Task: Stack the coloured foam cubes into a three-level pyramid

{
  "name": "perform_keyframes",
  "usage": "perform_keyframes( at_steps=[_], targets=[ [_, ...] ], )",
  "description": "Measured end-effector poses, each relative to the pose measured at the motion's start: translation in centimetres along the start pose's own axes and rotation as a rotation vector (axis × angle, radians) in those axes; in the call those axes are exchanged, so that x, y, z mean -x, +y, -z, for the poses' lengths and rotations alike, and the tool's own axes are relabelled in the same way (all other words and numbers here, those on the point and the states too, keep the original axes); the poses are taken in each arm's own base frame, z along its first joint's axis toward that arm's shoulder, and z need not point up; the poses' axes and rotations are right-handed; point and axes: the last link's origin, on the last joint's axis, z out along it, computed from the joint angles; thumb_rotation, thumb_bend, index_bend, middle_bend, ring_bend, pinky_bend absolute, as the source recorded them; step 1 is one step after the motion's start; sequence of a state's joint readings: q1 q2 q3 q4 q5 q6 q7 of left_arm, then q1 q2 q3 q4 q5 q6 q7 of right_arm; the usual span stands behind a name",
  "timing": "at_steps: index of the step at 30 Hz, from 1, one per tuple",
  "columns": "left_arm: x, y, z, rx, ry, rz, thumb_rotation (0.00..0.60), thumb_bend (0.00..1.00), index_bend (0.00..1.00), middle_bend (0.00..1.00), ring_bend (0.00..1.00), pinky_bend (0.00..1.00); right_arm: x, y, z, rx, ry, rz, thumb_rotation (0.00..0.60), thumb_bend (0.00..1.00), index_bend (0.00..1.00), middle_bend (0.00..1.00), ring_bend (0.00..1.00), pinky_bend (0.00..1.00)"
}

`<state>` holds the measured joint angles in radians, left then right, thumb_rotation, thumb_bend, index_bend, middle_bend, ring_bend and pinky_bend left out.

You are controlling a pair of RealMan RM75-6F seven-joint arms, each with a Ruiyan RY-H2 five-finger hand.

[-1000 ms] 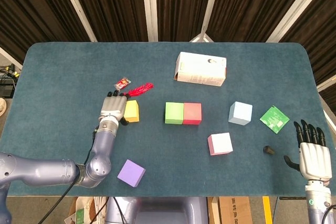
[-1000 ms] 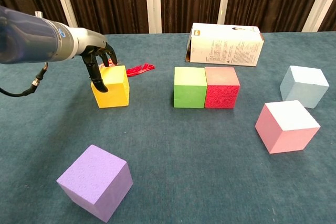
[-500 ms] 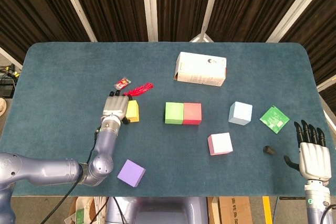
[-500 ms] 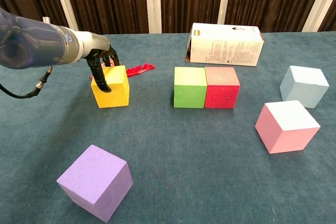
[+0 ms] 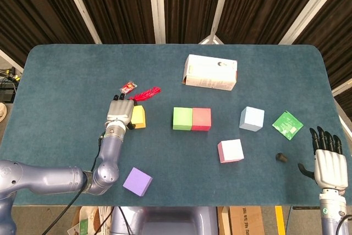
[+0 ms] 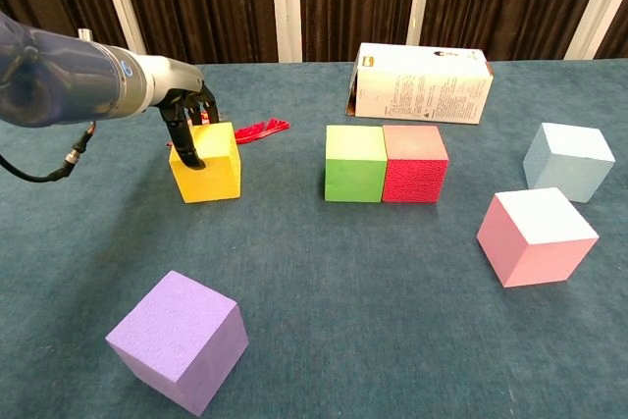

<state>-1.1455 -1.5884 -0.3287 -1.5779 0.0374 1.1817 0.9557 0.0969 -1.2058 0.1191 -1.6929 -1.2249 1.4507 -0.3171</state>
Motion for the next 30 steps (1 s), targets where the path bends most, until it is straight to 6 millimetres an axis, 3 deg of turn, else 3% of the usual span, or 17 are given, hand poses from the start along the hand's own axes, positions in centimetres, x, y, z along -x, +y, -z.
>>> perform_keyframes(
  at_steps=[11, 22, 30],
  targets=[
    [-0.4, 0.2, 0.2, 0.006, 0.005, -0.003, 0.6, 0.38, 0.31, 0.3, 0.0, 0.0, -0.1, 0.1, 0.0, 0.018, -0.005, -0.015, 0.6, 0.21, 0.0, 0.0, 0.0, 0.0],
    [-2.2, 2.5, 2.1, 0.14, 0.025, -0.009, 0.6, 0.38, 0.3, 0.29, 0.0, 0.0, -0.3, 0.4, 0.0, 0.039, -0.012, -0.02, 0.6, 0.21, 0.0, 0.0, 0.0, 0.0],
    [-2.2, 3.7, 2.3, 0.211, 0.042, -0.008, 0.6, 0.38, 0.3, 0.29, 0.0, 0.0, -0.3, 0.6, -0.1, 0.048, -0.018, -0.021, 0.6, 0.21, 0.0, 0.0, 0.0, 0.0]
  ],
)
